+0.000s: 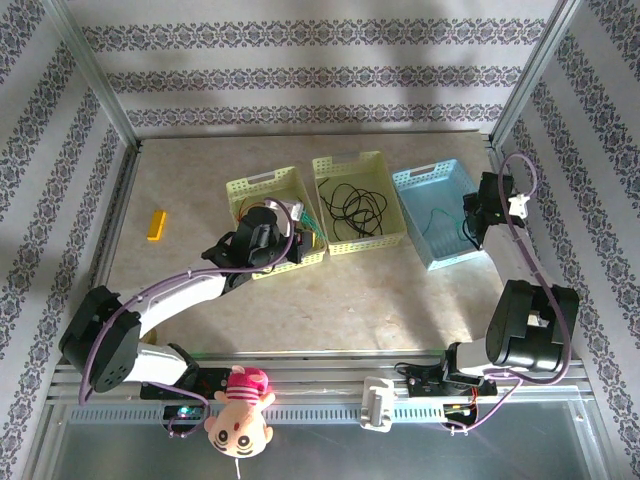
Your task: Untangle the cables
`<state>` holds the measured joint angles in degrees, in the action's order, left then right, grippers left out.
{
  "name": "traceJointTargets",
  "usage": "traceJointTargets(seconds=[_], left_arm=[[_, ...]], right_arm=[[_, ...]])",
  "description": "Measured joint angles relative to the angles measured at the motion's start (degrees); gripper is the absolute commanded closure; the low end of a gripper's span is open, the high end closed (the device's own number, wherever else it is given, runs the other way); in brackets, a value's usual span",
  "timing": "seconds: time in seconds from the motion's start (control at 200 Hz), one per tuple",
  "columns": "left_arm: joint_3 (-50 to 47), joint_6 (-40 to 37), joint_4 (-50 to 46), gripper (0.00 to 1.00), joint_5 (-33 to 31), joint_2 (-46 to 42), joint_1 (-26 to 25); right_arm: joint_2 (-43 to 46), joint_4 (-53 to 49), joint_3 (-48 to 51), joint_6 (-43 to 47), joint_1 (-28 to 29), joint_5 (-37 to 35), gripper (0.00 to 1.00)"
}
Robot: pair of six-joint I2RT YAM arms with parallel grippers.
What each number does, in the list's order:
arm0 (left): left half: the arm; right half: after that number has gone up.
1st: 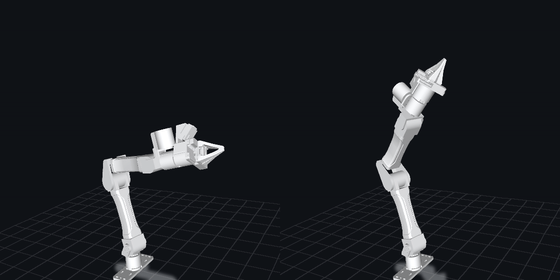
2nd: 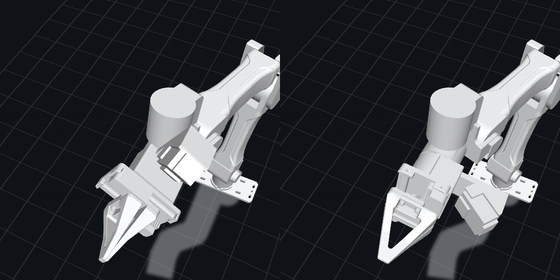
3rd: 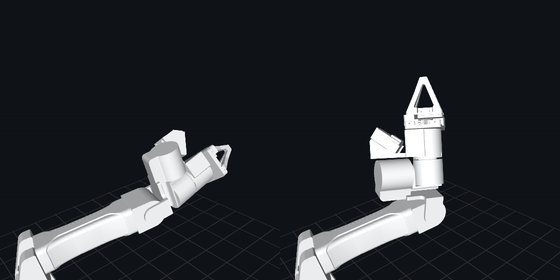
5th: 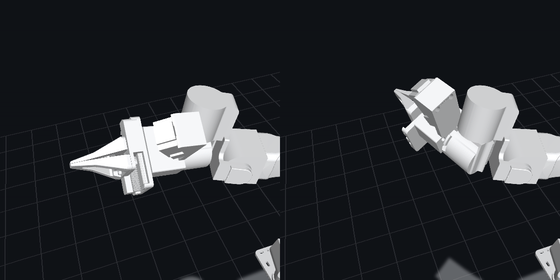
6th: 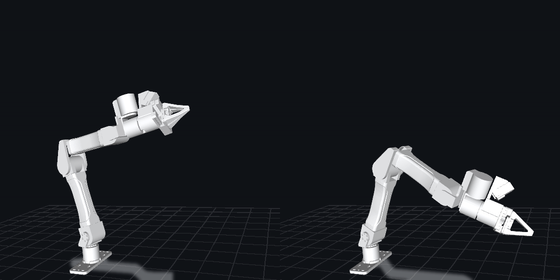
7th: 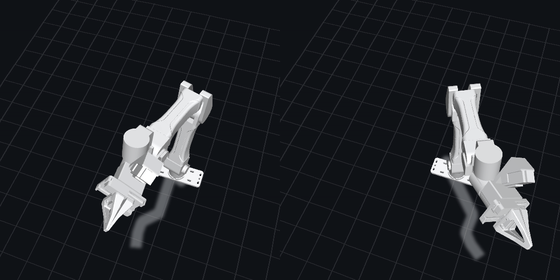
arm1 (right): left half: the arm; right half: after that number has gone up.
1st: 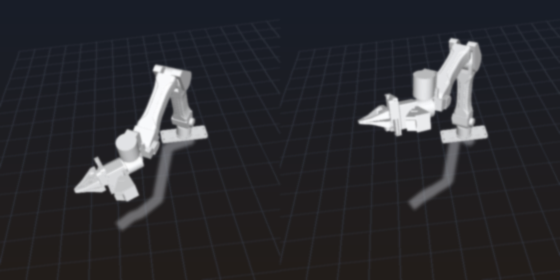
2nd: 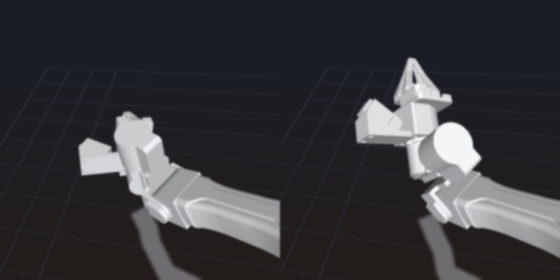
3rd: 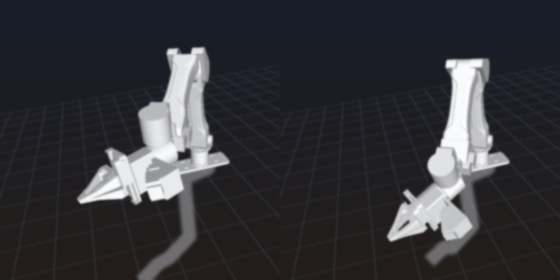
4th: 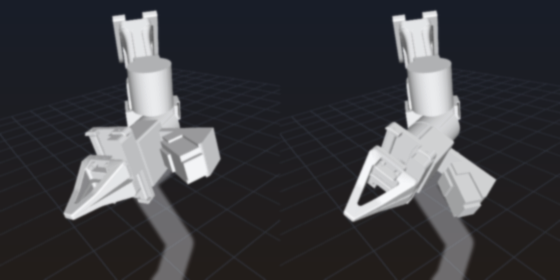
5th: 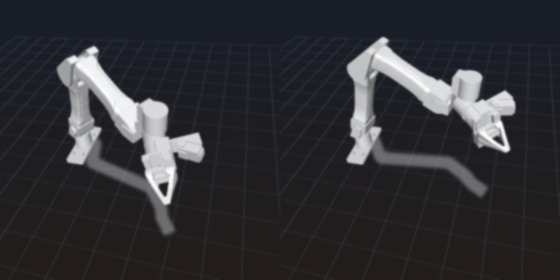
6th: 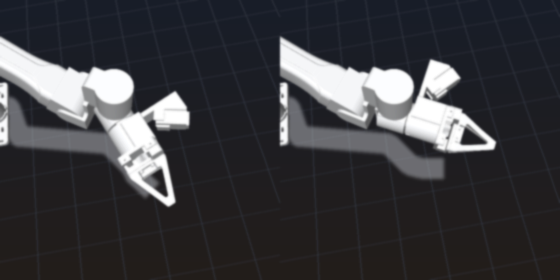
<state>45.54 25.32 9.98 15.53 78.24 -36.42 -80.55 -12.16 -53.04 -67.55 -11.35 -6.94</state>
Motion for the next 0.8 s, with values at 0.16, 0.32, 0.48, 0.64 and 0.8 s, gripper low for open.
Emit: traceJointTargets(seconds=[0.16, 0.32, 0.48, 0.64, 0.8], left_arm=[[1.3, 0.0, 1.4, 1.0, 1.2, 2.3, -1.6], [2.4, 0.2, 4.0, 1.0, 3.9, 4.8, -3.7], [3.0, 1.7, 8.6, 1.0, 8.4, 8.2, -4.9], [3.2, 4.7, 13.8, 1.0, 13.1, 10.5, -5.1], [4.3, 5.9, 15.2, 1.0, 16.9, 11.1, -5.2]], right_arm=[[7.4, -3.1, 3.8, 0.4, 0.2, 1.9, 0.5], [19.6, -5.7, 8.0, 4.9, 3.9, 5.1, 0.49], [23.1, -4.7, 9.2, 15.0, 10.6, 19.7, 0.49], [17.6, -5.1, 9.2, 24.4, 17.9, 37.7, 0.51], [17.0, -3.8, 9.2, 29.5, 25.0, 44.9, 0.53]])
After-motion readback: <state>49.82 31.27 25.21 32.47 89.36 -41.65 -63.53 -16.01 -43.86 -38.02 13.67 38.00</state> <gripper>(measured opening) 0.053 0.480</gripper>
